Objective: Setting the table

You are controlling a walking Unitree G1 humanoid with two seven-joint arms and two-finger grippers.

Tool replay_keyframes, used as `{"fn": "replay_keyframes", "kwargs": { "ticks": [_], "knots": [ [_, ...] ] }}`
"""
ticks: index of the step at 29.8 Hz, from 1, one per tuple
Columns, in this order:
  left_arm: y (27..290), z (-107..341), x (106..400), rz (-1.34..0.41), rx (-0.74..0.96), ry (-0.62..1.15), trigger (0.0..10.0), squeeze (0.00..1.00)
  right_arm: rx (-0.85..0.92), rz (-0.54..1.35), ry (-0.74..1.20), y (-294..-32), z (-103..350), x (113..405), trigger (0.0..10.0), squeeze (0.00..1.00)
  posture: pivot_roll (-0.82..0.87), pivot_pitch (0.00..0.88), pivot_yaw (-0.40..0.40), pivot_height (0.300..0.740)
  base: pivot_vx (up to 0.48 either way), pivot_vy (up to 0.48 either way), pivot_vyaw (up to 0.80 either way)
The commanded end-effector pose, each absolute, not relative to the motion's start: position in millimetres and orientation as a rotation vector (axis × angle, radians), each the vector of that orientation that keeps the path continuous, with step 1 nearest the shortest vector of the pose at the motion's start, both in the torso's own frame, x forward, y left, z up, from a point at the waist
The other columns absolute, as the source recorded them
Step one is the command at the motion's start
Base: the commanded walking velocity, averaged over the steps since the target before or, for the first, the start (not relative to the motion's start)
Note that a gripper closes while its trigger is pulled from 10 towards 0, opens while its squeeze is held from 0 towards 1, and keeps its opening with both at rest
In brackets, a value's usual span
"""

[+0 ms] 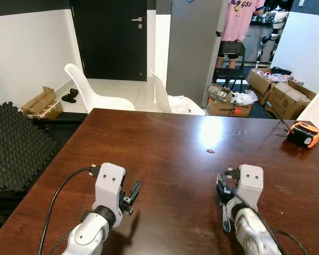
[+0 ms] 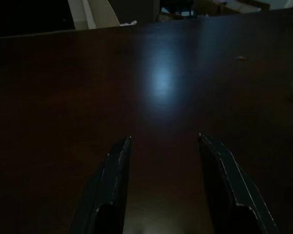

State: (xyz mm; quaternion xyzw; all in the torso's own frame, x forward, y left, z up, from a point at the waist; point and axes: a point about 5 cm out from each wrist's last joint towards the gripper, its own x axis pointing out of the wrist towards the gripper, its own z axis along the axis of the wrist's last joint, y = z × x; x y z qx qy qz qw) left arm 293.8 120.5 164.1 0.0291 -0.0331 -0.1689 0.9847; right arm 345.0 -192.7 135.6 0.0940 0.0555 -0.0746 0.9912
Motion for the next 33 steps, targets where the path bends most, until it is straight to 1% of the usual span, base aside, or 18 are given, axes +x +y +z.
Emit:
{"fn": "replay_keyframes", "kwargs": {
  "ticks": [1, 3, 5, 8, 11, 17, 18, 19, 20, 21, 22, 26, 33],
  "knots": [
    [123.3, 161.5, 291.4, -0.330, 0.070, -0.049, 10.0, 0.00, 0.189, -0.164, 0.163, -191.4, 126.7, 343.2, 10.0, 0.00, 0.07, 0.118, 0.084, 0.740, 0.000, 0.000, 0.00],
    [123.4, 161.6, 291.2, -0.329, 0.070, -0.049, 10.0, 0.00, 0.176, -0.169, 0.169, -191.2, 126.3, 343.2, 10.0, 0.00, 0.07, 0.120, 0.083, 0.740, 0.000, 0.000, 0.00],
    [124.4, 161.6, 290.3, -0.326, 0.070, -0.047, 10.0, 0.00, 0.160, -0.169, 0.202, -183.5, 118.9, 338.3, 10.0, 0.00, 0.07, 0.125, 0.084, 0.740, 0.000, 0.000, 0.00],
    [124.5, 161.3, 290.0, -0.326, 0.070, -0.046, 10.0, 0.00, 0.167, -0.161, 0.214, -178.5, 115.0, 335.8, 10.0, 0.00, 0.07, 0.125, 0.084, 0.740, 0.000, 0.000, 0.00],
    [122.5, 162.5, 290.6, -0.330, 0.069, -0.048, 10.0, 0.00, 0.184, -0.120, 0.257, -163.2, 104.8, 333.2, 10.0, 0.00, 0.07, 0.126, 0.084, 0.740, 0.000, 0.000, 0.00],
    [124.2, 163.8, 291.3, -0.324, 0.069, -0.052, 10.0, 0.00, 0.190, -0.128, 0.301, -158.8, 95.3, 330.2, 10.0, 0.00, 0.08, 0.128, 0.079, 0.740, 0.000, 0.000, 0.00],
    [124.3, 163.9, 291.2, -0.323, 0.069, -0.052, 10.0, 0.00, 0.189, -0.133, 0.308, -159.1, 94.2, 329.8, 9.2, 0.00, 0.08, 0.128, 0.079, 0.740, 0.000, 0.000, 0.00],
    [124.2, 163.9, 291.0, -0.323, 0.069, -0.052, 10.0, 0.00, 0.193, -0.147, 0.320, -160.9, 92.0, 329.1, 4.5, 0.00, 0.08, 0.127, 0.078, 0.740, 0.000, 0.000, 0.00],
    [124.0, 163.8, 290.9, -0.322, 0.068, -0.052, 10.0, 0.00, 0.196, -0.161, 0.331, -163.1, 90.0, 328.5, 3.2, 0.00, 0.08, 0.127, 0.078, 0.740, 0.000, 0.000, 0.00],
    [124.0, 163.8, 290.9, -0.322, 0.068, -0.052, 10.0, 0.00, 0.196, -0.161, 0.331, -163.1, 90.0, 328.5, 3.2, 0.00, 0.08, 0.127, 0.078, 0.740, 0.000, 0.000, 0.00],
    [123.6, 163.6, 290.6, -0.322, 0.067, -0.051, 10.0, 0.00, 0.199, -0.181, 0.344, -167.4, 87.2, 327.5, 0.0, 0.00, 0.08, 0.127, 0.078, 0.740, 0.000, 0.000, 0.00],
    [122.7, 163.5, 290.0, -0.324, 0.064, -0.052, 10.0, 0.00, 0.215, -0.205, 0.358, -174.1, 82.6, 324.7, 0.0, 0.00, 0.07, 0.125, 0.078, 0.740, 0.000, 0.000, 0.00],
    [121.9, 163.5, 291.4, -0.327, 0.062, -0.053, 10.0, 0.00, 0.221, -0.213, 0.371, -177.0, 77.5, 320.5, 0.0, 0.00, 0.07, 0.120, 0.078, 0.740, 0.000, 0.000, 0.00]
  ]
}}
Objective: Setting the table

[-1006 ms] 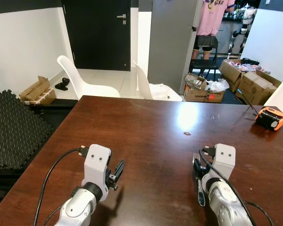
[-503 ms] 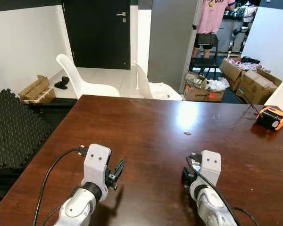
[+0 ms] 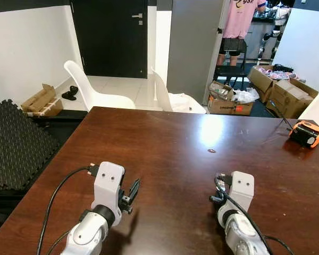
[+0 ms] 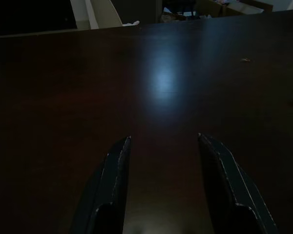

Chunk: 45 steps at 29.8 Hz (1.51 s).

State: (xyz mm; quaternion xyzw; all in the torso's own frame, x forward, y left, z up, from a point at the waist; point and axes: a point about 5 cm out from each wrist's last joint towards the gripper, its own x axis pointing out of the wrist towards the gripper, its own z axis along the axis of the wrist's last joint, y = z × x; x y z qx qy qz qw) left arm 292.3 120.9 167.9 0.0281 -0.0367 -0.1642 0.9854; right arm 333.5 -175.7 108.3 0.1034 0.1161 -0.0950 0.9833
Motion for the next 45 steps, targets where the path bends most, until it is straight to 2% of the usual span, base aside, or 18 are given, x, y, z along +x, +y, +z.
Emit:
{"fn": "replay_keyframes", "kwargs": {
  "ticks": [1, 11, 14, 15, 16, 17, 18, 19, 22, 24, 30, 32, 33, 38, 45],
  "knots": [
    [121.7, 163.5, 291.5, -0.327, 0.062, -0.053, 10.0, 0.00, 0.221, -0.213, 0.372, -177.0, 77.1, 320.1, 0.0, 0.00, 0.07, 0.118, 0.078, 0.740, 0.000, 0.000, 0.00],
    [119.9, 163.2, 292.5, -0.330, 0.060, -0.056, 10.0, 0.00, 0.254, -0.236, 0.369, -184.6, 74.7, 315.4, 0.0, 0.00, 0.06, 0.107, 0.076, 0.740, 0.000, 0.000, 0.00],
    [119.6, 162.8, 292.8, -0.330, 0.061, -0.055, 10.0, 0.00, 0.229, -0.201, 0.243, -185.4, 95.0, 321.4, 0.0, 0.00, 0.06, 0.105, 0.076, 0.740, 0.000, 0.000, 0.00],
    [119.8, 162.7, 293.1, -0.328, 0.061, -0.054, 10.0, 0.00, 0.238, -0.167, 0.118, -184.2, 115.7, 325.4, 0.0, 0.00, 0.05, 0.104, 0.076, 0.740, 0.000, 0.000, 0.00],
    [119.8, 162.7, 293.1, -0.328, 0.061, -0.054, 10.0, 0.00, 0.238, -0.167, 0.118, -184.2, 115.7, 325.4, 0.0, 0.00, 0.05, 0.104, 0.076, 0.740, 0.000, 0.000, 0.00],
    [120.8, 162.1, 293.6, -0.323, 0.063, -0.052, 10.0, 0.00, 0.230, -0.138, 0.026, -182.3, 132.2, 327.2, 5.5, 0.00, 0.05, 0.103, 0.077, 0.740, 0.000, 0.000, 0.00],
    [121.6, 161.7, 294.1, -0.319, 0.066, -0.050, 10.0, 0.00, 0.221, -0.118, -0.035, -180.8, 143.5, 327.7, 5.5, 0.00, 0.05, 0.102, 0.077, 0.740, 0.000, 0.000, 0.00],
    [123.4, 161.1, 294.5, -0.309, 0.069, -0.049, 10.0, 0.00, 0.191, -0.075, -0.110, -176.4, 159.5, 327.8, 10.0, 0.00, 0.05, 0.102, 0.077, 0.740, 0.000, 0.000, 0.00],
    [132.5, 158.8, 294.7, -0.261, 0.069, -0.040, 10.0, 0.00, 0.113, 0.008, -0.254, -163.5, 189.3, 322.8, 10.0, 0.00, 0.05, 0.103, 0.076, 0.740, 0.000, 0.000, 0.00],
    [141.1, 157.7, 292.6, -0.228, 0.073, -0.038, 10.0, 0.00, 0.084, 0.034, -0.283, -155.9, 193.8, 317.3, 10.0, 0.00, 0.05, 0.103, 0.073, 0.740, 0.000, 0.000, 0.00],
    [174.2, 153.4, 270.2, -0.097, 0.068, -0.034, 10.0, 0.00, 0.052, 0.059, -0.226, -139.2, 164.7, 289.7, 10.0, 0.00, 0.05, 0.110, 0.066, 0.740, 0.000, 0.000, 0.00],
    [177.7, 153.8, 266.4, -0.080, 0.058, -0.035, 10.0, 0.00, 0.051, 0.058, -0.208, -138.6, 159.9, 285.6, 10.0, 0.00, 0.05, 0.112, 0.066, 0.740, 0.000, 0.000, 0.00],
    [184.1, 156.5, 253.5, -0.057, 0.046, -0.040, 10.0, 0.00, 0.044, 0.060, -0.177, -138.3, 151.0, 273.1, 10.0, 0.00, 0.05, 0.118, 0.063, 0.740, 0.000, 0.000, 0.00],
    [188.6, 160.3, 239.1, -0.040, 0.026, -0.039, 10.0, 0.00, 0.029, 0.055, -0.161, -140.6, 146.5, 262.0, 10.0, 0.00, 0.05, 0.123, 0.062, 0.740, 0.000, 0.000, 0.00],
    [179.1, 152.4, 245.7, -0.047, 0.001, -0.003, 10.0, 0.00, -0.010, 0.060, -0.222, -143.2, 162.0, 275.4, 10.0, 0.00, 0.04, 0.119, 0.052, 0.740, 0.000, 0.000, 0.00]
  ]
}}
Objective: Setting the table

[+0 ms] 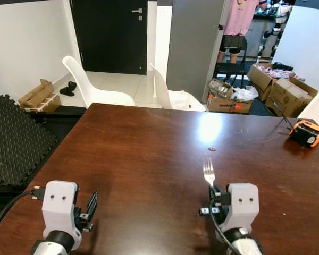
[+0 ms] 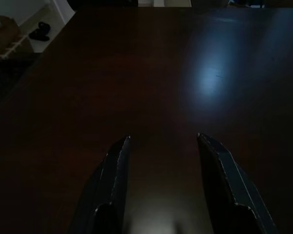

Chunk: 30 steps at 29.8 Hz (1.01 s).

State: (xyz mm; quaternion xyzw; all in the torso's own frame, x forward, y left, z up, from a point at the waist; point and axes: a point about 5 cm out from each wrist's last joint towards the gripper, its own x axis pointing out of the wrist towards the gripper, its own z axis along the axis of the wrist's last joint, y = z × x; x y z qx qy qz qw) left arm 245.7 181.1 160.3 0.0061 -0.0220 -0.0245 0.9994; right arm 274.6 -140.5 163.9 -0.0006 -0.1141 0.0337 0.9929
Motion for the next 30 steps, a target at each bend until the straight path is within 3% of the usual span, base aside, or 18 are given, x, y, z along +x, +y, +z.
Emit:
{"fn": "replay_keyframes", "kwargs": {
  "ticks": [1, 30],
  "knots": [
    [177.3, 151.9, 246.8, -0.047, -0.002, 0.000, 10.0, 0.00, -0.010, 0.060, -0.223, -143.4, 163.1, 276.9, 10.0, 0.00, 0.04, 0.119, 0.051, 0.740, 0.000, 0.000, 0.00],
    [168.5, 150.8, 256.2, -0.044, -0.009, -0.005, 10.0, 0.00, 0.082, 0.102, -0.193, -130.2, 161.3, 287.0, 10.0, 0.00, 0.05, 0.118, 0.045, 0.740, 0.000, 0.000, 0.00]
  ]
}}
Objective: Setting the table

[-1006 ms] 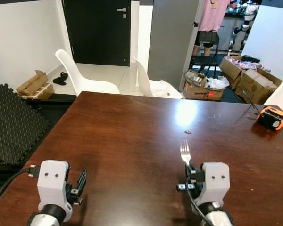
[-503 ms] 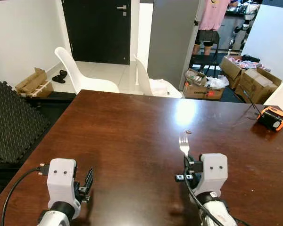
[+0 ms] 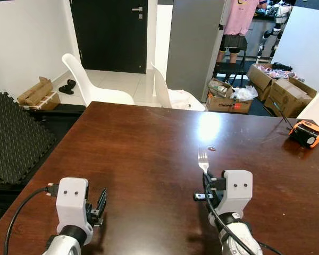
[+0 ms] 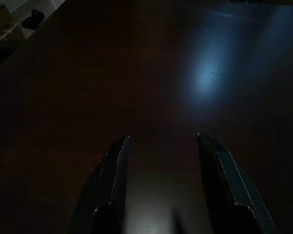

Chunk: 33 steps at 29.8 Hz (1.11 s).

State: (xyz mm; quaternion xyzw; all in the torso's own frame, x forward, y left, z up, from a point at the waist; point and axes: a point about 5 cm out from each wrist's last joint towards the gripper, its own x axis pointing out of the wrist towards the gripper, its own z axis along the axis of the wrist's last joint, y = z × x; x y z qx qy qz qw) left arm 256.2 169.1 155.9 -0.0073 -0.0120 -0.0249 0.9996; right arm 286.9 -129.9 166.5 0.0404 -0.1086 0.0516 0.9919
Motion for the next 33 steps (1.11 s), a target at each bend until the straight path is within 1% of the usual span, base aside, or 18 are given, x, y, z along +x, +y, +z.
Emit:
{"fn": "replay_keyframes", "kwargs": {
  "ticks": [1, 26, 33],
  "knots": [
    [168.5, 150.8, 256.2, -0.044, -0.009, -0.005, 10.0, 0.00, 0.082, 0.102, -0.193, -130.2, 161.3, 287.0, 10.0, 0.00, 0.05, 0.118, 0.045, 0.740, 0.000, 0.000, 0.00],
    [165.5, 150.5, 260.3, -0.049, -0.015, -0.011, 10.0, 0.00, 0.069, 0.103, -0.178, -131.1, 157.7, 290.4, 10.0, 0.00, 0.05, 0.098, 0.040, 0.740, 0.000, 0.000, 0.00],
    [166.3, 150.2, 259.1, -0.046, -0.014, -0.010, 10.0, 0.00, 0.069, 0.103, -0.176, -131.1, 157.3, 291.0, 10.0, 0.00, 0.05, 0.099, 0.040, 0.740, -0.379, 0.000, 0.00]
  ]
}}
